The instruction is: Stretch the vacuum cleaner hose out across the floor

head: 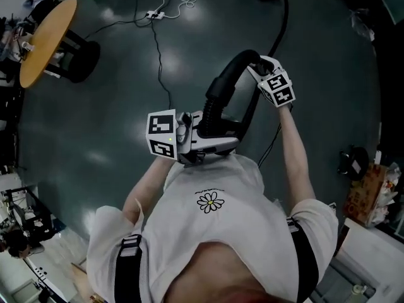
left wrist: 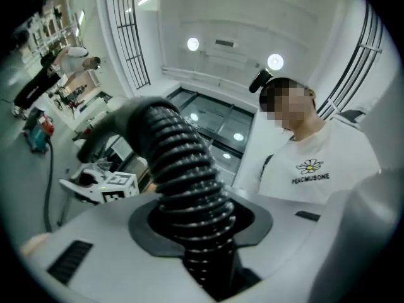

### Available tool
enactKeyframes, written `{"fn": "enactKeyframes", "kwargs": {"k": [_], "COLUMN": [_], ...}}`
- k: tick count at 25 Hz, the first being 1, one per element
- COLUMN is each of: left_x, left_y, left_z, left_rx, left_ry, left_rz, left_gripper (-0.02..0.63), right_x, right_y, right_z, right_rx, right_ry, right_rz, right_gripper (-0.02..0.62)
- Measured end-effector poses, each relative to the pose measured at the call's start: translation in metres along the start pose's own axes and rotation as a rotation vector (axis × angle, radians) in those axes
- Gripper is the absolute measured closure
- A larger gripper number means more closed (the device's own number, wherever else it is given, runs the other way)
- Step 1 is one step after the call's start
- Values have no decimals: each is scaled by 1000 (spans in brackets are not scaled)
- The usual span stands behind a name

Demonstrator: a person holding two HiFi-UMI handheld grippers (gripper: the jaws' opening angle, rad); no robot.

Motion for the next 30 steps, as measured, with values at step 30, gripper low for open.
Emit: {"fn": "enactKeyframes", "kwargs": {"k": [30], "left_x": [78], "left_y": [-2], "left_z": [-79], "left_rx": [362], "left_ry": [-217], "left_rz": [-187], "left_gripper": [331], "right_x": [-178], "right_y": [83], "right_z": [-126], "right_rx": [-690], "right_ry": [-233], "right_rz": [505], "right_gripper": [402]}}
Point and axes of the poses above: the fingertips, and each gripper's own axes: x forward along the fingers, y to its right, z out of its underside, the point moved 5 cm from there along -x, backward along the fingers, and after that the axes turned 14 degrees about -x, right-handed, at the moved point
